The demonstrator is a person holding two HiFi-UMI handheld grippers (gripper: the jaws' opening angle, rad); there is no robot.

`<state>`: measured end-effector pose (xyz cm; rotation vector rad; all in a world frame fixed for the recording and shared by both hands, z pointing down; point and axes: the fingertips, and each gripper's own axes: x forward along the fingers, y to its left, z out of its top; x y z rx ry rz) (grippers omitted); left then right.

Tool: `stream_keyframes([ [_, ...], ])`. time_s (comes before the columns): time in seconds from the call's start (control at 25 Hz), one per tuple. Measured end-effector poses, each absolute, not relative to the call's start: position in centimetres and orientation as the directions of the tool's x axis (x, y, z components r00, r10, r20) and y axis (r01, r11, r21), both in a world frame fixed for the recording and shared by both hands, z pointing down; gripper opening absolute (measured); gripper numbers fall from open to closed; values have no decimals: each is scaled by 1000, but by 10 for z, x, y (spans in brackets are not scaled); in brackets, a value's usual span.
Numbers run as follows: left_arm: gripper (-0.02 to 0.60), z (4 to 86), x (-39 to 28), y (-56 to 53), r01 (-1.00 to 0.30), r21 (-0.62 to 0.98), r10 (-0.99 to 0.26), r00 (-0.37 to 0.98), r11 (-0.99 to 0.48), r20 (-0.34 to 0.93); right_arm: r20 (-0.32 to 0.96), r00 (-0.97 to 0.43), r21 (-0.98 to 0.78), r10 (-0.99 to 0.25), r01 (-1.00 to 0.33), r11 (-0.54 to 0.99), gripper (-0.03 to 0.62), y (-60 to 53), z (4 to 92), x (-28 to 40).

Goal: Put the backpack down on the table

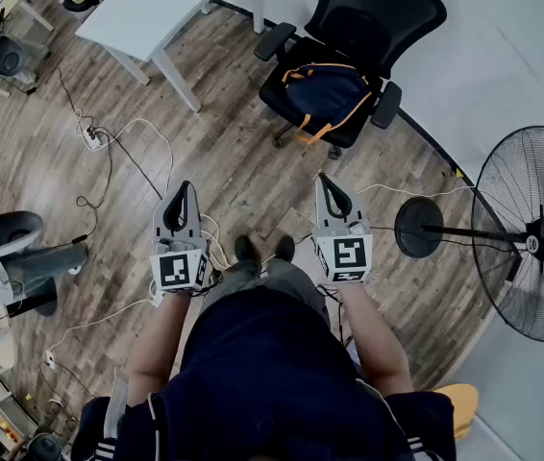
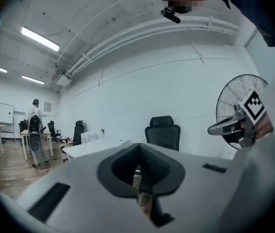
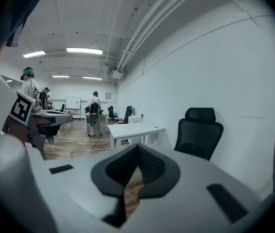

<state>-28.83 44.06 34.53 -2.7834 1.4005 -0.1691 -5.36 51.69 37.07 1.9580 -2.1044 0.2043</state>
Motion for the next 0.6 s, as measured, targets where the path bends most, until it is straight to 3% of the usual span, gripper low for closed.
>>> stream_keyframes([
  [0.6,3,354,-287,441,-801,-70,-804,589,-594,85,258,-70,79,-963,-992,93,-3,515,369,-54],
])
